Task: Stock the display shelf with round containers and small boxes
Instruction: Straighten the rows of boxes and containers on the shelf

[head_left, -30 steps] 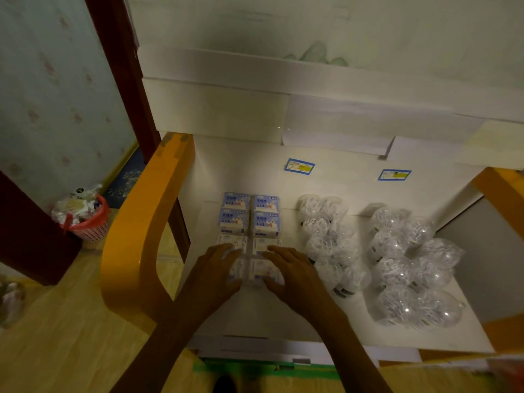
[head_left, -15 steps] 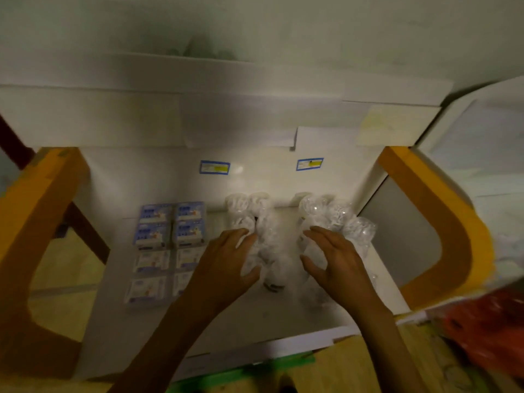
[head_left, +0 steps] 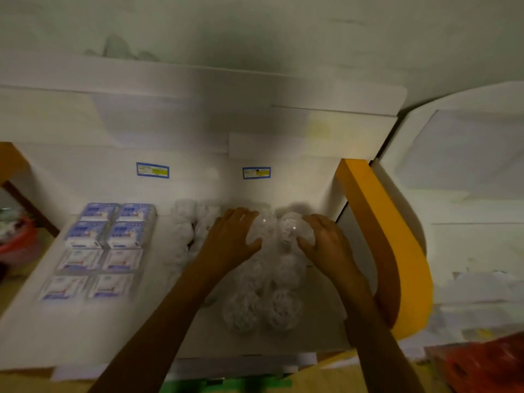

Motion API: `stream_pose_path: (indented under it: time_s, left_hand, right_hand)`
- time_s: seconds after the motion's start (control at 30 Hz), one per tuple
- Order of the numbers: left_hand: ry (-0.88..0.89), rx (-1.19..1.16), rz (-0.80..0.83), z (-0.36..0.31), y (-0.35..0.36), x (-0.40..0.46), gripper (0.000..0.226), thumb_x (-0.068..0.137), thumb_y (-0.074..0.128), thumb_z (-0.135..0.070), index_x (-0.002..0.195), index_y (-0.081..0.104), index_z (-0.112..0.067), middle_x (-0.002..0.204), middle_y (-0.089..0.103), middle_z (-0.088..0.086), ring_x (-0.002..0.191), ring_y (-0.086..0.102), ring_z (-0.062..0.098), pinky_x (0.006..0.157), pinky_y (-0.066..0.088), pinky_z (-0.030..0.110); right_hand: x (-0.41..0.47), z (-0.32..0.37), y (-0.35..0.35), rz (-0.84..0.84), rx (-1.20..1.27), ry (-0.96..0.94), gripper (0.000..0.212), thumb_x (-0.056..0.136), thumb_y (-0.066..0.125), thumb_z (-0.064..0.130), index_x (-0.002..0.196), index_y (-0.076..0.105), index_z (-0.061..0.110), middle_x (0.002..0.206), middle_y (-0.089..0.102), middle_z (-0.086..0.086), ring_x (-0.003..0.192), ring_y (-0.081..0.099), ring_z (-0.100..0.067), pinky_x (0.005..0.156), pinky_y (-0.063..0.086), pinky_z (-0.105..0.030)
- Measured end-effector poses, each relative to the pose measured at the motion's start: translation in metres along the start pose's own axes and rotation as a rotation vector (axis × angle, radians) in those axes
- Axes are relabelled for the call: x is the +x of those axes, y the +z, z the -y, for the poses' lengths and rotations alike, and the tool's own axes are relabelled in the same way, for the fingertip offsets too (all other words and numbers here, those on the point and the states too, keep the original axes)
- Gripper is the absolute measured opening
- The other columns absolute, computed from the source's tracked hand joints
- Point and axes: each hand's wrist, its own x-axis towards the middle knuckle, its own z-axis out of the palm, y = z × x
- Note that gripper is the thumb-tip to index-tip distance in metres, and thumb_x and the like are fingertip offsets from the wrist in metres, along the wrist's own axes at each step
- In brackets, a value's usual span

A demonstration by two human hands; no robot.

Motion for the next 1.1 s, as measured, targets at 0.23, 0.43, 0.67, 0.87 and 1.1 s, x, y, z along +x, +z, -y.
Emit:
stream_pose_path:
  time_s: [0.23,0.43,0.67,0.87,1.1]
  left_hand:
    - [-0.074,-0.044,0.072,0.002,0.019,0.050,0.058,0.084,0.063,-0.042,0.134,0.047,-0.018,0.134,0.049,0.007,0.118,0.046,0.026,0.096,0.041,0.040]
    - [-0.074,-0.142,0.124,0.006,0.028,0.076,0.051,0.083,0.068,-0.034,0.129,0.055,-0.018,0.128,0.053,0.008,0.114,0.051,0.023,0.099,0.040,0.033]
    - [-0.055,-0.191,0.092,0.024,0.030,0.085,0.047,0.085,0.067,-0.026,0.128,0.056,-0.013,0.128,0.052,0.014,0.116,0.049,0.027,0.100,0.038,0.035]
    - [0.017,-0.163,-0.023,0.028,0.025,0.056,0.056,0.085,0.066,-0.034,0.133,0.049,-0.013,0.131,0.050,0.009,0.118,0.044,0.026,0.099,0.038,0.036]
    - [0.083,-0.243,0.144,0.034,0.033,0.022,0.065,0.073,0.049,-0.064,0.129,0.053,-0.030,0.134,0.051,-0.004,0.125,0.044,0.014,0.105,0.031,0.027]
  right_hand:
    - [0.039,0.005,0.012,0.123,0.022,-0.026,0.050,0.084,0.065,0.032,0.131,0.052,0.023,0.134,0.051,-0.005,0.119,0.047,-0.027,0.091,0.044,-0.039]
    - [0.062,-0.002,0.026,0.121,0.123,0.007,0.042,0.086,0.063,0.024,0.127,0.056,0.017,0.131,0.053,-0.008,0.120,0.049,-0.029,0.095,0.044,-0.037]
    - [0.074,0.002,0.034,0.110,0.168,0.014,0.061,0.086,0.065,0.025,0.141,0.039,0.021,0.146,0.037,-0.008,0.132,0.034,-0.027,0.098,0.040,-0.041]
    - [0.035,0.000,0.006,0.003,0.135,0.058,0.057,0.088,0.061,0.040,0.138,0.042,0.023,0.140,0.045,-0.002,0.126,0.042,-0.020,0.093,0.041,-0.033]
    - [-0.008,-0.013,0.000,0.213,0.087,0.071,0.055,0.084,0.060,0.037,0.135,0.044,0.029,0.137,0.046,0.005,0.125,0.041,-0.018,0.095,0.040,-0.033]
